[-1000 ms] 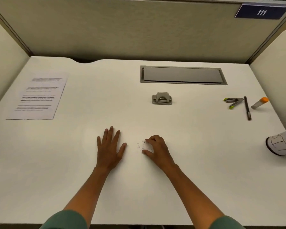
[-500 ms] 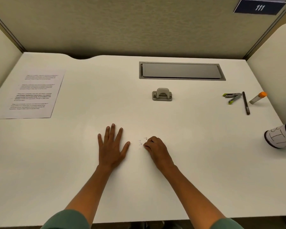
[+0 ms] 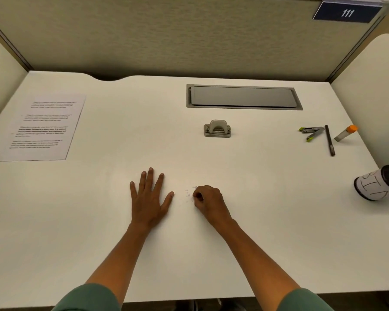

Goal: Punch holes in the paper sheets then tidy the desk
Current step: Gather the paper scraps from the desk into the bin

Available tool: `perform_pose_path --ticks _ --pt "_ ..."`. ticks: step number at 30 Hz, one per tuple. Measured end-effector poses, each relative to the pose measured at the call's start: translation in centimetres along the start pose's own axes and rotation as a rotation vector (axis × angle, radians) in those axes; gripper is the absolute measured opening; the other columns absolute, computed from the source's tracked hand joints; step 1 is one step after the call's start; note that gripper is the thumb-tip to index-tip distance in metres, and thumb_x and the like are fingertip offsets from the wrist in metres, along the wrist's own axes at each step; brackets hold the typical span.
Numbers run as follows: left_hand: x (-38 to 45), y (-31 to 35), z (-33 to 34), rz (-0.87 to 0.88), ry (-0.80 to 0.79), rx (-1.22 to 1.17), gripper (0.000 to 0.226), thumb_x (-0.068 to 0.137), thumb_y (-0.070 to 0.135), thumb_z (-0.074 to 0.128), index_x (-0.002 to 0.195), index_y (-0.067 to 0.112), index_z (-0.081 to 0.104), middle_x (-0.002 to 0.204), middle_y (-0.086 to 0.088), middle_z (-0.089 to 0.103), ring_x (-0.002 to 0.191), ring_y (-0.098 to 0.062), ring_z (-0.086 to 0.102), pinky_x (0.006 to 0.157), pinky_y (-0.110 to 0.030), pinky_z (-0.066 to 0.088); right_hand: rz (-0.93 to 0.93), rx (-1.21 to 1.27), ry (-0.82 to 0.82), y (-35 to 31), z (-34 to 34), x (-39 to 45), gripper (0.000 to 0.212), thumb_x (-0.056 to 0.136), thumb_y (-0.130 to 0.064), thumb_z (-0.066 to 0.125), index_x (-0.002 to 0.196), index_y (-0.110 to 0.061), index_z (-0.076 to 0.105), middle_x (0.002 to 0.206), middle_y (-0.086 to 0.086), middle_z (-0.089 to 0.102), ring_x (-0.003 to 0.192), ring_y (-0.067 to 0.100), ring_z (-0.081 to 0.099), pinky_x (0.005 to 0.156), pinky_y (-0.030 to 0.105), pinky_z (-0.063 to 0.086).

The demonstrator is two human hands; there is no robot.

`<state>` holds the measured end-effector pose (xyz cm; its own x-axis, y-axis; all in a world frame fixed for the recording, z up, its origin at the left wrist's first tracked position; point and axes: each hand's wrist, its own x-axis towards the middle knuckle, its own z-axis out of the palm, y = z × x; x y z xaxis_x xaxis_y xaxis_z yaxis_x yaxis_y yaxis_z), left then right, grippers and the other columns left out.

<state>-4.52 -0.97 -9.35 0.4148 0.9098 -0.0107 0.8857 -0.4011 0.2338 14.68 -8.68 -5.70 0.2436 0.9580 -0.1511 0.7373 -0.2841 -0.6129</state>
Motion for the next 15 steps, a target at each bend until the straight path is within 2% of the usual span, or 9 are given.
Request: perform_pose_path --ticks 3,8,12,15 --pt "0.0 0.1 -0.3 -0.003 -0.004 -0.018 0.072 0.089 0.063 0.023 0.151 0.026 0.028 0.163 -0.004 0.01 0.151 -0.024 0.007 0.118 -0.057 0.009 0.026 0.065 -0.01 0.2 -0.2 0.2 0.009 0.078 -0.003 0.059 0.081 -0.007 0.066 0.08 0.006 0.067 0.075 0.022 0.059 0.071 0.035 0.049" --pt "0.1 0.4 -0.3 -0.017 -0.009 -0.048 0.073 0.09 0.063 0.024 0.151 0.024 0.028 0.163 -0.005 0.01 0.151 -0.024 0.005 0.118 -0.058 0.007 0.146 0.284 0.08 0.9 -1.2 0.3 0.01 0.075 -0.003 0.066 0.076 -0.013 0.068 0.07 -0.005 0.066 0.06 0.003 0.056 0.061 0.014 0.046" --pt "0.5 1.0 -0.4 0.006 0.015 -0.06 0.073 0.09 0.062 0.026 0.15 0.021 0.031 0.162 -0.006 0.014 0.15 -0.024 0.009 0.117 -0.059 0.01 0.257 0.471 0.175 1.6 -3.0 0.4 0.01 0.075 -0.007 0.071 0.078 -0.017 0.072 0.074 -0.007 0.071 0.066 0.003 0.064 0.064 0.012 0.05" --pt "1.3 2.4 -0.7 0.029 0.02 -0.084 0.074 0.09 0.063 0.025 0.151 0.021 0.028 0.163 -0.006 0.012 0.151 -0.023 0.006 0.118 -0.057 0.01 0.331 0.61 0.257 2.3 -5.1 0.4 0.009 0.075 -0.01 0.073 0.078 -0.018 0.072 0.076 -0.006 0.073 0.072 0.007 0.068 0.07 0.018 0.055"
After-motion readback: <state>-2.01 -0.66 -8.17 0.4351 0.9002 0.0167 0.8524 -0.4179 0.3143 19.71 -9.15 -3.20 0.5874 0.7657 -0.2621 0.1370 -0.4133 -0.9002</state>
